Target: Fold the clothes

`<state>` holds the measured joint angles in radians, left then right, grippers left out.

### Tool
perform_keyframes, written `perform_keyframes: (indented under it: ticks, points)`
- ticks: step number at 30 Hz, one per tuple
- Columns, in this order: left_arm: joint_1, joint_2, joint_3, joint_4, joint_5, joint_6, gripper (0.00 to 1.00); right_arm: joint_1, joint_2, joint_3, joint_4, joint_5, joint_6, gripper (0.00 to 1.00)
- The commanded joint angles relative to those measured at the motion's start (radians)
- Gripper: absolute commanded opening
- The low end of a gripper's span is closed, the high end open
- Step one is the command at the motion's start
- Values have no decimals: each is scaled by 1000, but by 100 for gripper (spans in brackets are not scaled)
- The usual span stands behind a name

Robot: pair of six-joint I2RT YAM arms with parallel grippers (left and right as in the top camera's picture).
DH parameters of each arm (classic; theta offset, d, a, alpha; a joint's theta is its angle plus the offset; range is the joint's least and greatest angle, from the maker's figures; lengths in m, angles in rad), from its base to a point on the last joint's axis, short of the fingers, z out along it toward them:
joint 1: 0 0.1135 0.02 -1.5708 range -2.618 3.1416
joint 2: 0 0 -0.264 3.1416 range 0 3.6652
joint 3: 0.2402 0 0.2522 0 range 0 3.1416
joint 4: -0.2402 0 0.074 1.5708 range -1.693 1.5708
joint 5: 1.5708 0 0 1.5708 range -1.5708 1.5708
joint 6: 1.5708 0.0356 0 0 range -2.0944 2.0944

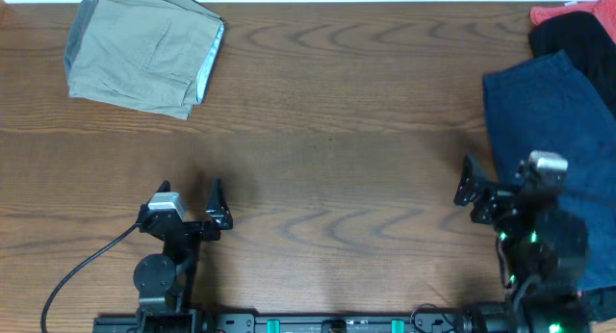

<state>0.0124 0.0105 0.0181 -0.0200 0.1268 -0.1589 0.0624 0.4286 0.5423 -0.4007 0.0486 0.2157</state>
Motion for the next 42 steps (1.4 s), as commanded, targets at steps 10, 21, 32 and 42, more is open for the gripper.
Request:
perform_keyframes:
  ticks: [10, 21, 32, 42]
  points:
    - [4, -6, -14, -37, 11, 9, 98, 10, -340, -447, 363, -161, 28, 99]
    - [4, -6, -14, -37, 11, 9, 98, 18, -424, -537, 417, -161, -73, 99]
    - [4, -6, -14, -37, 11, 9, 98, 17, -424, -537, 332, -127, -240, 99]
    - [4, -6, -14, -37, 11, 9, 98, 9, -424, -537, 333, -128, -240, 99]
